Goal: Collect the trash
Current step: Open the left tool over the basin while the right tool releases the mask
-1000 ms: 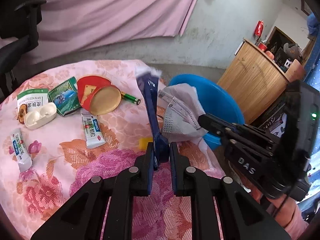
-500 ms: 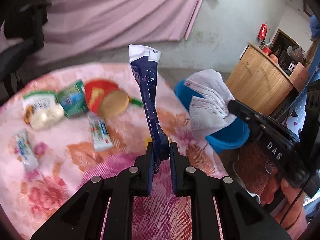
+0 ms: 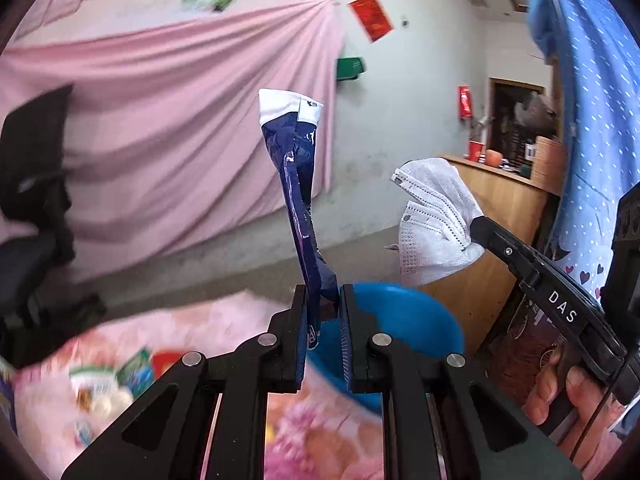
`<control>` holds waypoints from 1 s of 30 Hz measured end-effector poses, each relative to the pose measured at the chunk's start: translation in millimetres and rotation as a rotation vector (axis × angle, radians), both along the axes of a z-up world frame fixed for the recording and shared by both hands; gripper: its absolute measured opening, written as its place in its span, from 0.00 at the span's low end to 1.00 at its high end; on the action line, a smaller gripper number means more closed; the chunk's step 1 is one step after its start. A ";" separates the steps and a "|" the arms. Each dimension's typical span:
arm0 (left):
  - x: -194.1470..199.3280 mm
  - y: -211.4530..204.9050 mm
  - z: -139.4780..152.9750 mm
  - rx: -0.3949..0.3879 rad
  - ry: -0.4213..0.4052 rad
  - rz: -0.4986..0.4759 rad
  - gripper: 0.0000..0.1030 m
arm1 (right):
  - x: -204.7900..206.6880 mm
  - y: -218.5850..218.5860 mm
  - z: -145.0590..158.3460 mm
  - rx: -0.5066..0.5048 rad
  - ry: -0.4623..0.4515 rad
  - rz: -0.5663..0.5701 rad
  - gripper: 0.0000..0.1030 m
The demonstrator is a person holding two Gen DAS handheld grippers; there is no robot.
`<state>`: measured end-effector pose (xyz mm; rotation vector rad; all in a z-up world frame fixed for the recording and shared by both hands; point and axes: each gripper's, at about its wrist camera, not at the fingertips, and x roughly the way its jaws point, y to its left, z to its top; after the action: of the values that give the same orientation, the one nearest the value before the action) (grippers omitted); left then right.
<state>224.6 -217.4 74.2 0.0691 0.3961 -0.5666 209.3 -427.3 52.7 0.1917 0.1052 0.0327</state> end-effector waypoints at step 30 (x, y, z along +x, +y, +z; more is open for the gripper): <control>94.8 -94.1 -70.9 0.116 0.464 -0.014 0.41 | 63.1 -82.1 -80.1 0.143 0.470 -0.029 0.36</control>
<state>319.4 -311.5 3.3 0.0511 0.8807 -0.5720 272.4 -509.3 -27.5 0.3414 0.5696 -0.0347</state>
